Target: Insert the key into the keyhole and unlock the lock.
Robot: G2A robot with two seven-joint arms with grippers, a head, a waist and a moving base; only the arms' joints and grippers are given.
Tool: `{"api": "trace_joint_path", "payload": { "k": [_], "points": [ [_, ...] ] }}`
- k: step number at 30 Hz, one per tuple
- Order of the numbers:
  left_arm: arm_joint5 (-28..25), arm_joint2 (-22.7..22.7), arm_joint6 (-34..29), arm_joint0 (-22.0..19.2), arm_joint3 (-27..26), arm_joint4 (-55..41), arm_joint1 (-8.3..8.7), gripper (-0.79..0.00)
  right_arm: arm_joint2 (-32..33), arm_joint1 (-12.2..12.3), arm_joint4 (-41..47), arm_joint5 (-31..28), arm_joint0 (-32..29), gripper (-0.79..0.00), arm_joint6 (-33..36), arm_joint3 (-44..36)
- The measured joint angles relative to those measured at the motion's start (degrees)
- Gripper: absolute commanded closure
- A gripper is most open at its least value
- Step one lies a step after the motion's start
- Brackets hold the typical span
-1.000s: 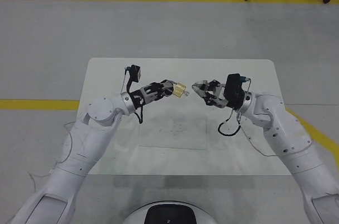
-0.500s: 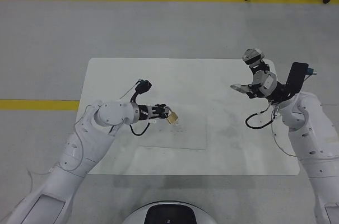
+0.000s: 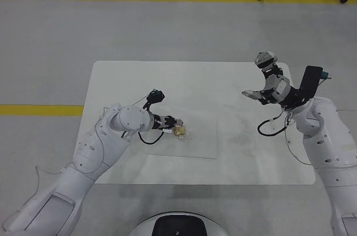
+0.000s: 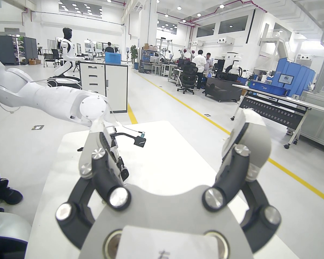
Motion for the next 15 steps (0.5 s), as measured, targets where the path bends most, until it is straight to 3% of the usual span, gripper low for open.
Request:
{"api": "trace_joint_path", "payload": {
  "k": [4,8,15],
  "points": [
    [-3.29,-7.10,4.17,5.24,-5.24,-4.96,1.59,-0.785,0.00,0.00,0.00,0.00,0.00,-0.785,0.00,0.00],
    [-7.66,-15.99,12.54,13.31,-13.28,-9.39,3.18,-0.785,-0.01,-0.01,0.01,0.06,-0.05,-0.785,0.05,-0.06],
    [-12.94,-26.69,35.66,27.46,-24.93,-10.72,3.96,-0.785,1.50,-0.54,5.62,7.98,-0.58,-0.785,3.61,3.18]
  ]
}}
